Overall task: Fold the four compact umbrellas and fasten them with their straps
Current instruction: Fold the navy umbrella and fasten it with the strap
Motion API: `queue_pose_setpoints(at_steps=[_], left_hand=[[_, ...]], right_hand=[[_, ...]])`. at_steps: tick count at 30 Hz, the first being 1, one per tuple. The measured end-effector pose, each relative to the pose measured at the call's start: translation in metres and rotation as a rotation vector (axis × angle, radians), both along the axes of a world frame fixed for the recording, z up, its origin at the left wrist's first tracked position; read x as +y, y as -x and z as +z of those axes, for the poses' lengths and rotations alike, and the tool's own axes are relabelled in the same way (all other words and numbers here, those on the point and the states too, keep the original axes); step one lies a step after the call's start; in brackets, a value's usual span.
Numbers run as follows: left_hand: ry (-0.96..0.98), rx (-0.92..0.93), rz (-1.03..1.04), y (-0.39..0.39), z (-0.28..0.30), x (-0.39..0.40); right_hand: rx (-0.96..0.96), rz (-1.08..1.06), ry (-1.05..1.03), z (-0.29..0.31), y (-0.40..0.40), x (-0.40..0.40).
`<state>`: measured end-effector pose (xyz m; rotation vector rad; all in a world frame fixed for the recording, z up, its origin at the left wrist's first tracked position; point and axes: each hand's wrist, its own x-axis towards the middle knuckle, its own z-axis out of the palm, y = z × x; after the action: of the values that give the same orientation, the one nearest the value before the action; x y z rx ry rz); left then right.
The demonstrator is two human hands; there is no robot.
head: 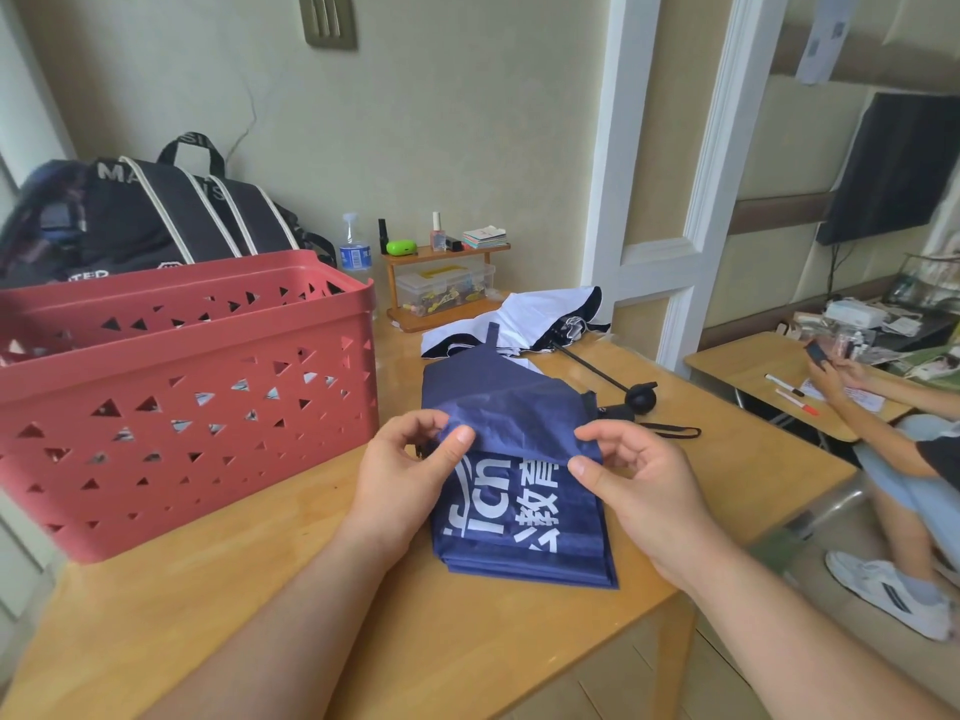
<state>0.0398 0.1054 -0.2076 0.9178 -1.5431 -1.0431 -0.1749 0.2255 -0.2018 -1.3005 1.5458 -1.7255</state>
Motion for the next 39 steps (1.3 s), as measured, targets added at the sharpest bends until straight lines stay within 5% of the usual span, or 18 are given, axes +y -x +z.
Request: queue_pose_setpoints(at_steps=[4,17,22,25,33,39], left_hand=[[0.044,-0.115,0.066,0.002,-0.005,-0.003],[0.023,-0.083,-0.030,-0.007,0.003,0.003],[-0.183,0.220,-0.041,-0.009,0.003,-0.004],[-0.174,0.223,-0.107,-0.008,0.004,0.000],[0.068,-0.257,-0.230,-0.021,0.003,-0.008],[0.138,-0.399,-0.230,-0.030,0.002,-0.008]], right_hand=[[-0.065,-0.016,0.026,-0.001,0.002,-0.004],[-0.058,0.017,0.018,0.001,0.002,-0.007],[-0.006,0.060,-0.027,-0.013,0.002,0.000],[0.002,0.058,-0.048,-0.015,0.001,0.000],[-0.068,-0.042,-0.021,-0.011,0.005,-0.004],[0.050,-0.023,-0.060,-0.020,0.005,0.003]])
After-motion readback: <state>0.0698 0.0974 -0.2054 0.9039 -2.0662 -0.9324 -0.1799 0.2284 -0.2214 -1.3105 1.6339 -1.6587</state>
